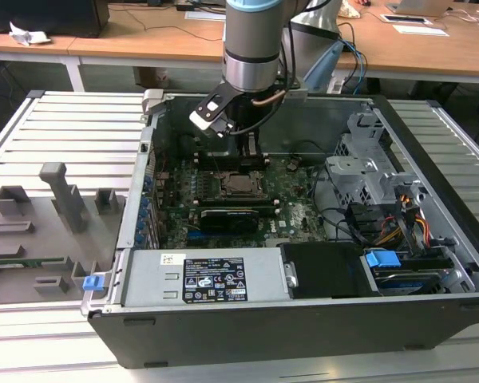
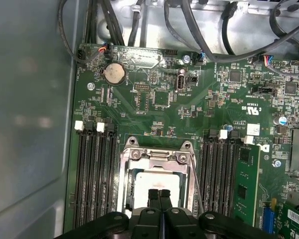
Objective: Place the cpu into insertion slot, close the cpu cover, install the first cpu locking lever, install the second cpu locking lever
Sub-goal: 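Install the first cpu locking lever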
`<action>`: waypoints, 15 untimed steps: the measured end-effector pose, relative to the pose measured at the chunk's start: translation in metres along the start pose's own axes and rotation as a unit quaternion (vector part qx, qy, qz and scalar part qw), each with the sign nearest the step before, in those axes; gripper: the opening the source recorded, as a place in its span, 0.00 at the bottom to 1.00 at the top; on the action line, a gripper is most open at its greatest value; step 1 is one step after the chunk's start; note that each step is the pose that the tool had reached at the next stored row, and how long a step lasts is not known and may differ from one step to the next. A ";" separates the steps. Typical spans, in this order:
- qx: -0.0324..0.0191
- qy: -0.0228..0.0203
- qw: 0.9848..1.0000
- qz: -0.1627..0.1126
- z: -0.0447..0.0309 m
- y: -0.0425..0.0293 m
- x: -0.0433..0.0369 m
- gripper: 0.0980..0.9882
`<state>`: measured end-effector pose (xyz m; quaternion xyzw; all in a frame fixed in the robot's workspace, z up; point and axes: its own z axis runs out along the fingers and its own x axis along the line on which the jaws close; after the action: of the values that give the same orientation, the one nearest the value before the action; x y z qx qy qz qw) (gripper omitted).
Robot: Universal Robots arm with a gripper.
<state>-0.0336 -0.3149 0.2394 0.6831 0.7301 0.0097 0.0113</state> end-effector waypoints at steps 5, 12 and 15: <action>0.000 -0.002 1.000 0.000 -0.0060 0.0002 0.0000 0.01; 0.000 -0.004 1.000 0.000 -0.0250 0.0007 0.0001 0.01; 0.000 -0.005 1.000 0.000 -0.0353 0.0011 0.0001 0.01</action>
<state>-0.0336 -0.3147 0.2747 0.6831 0.7302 0.0060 0.0148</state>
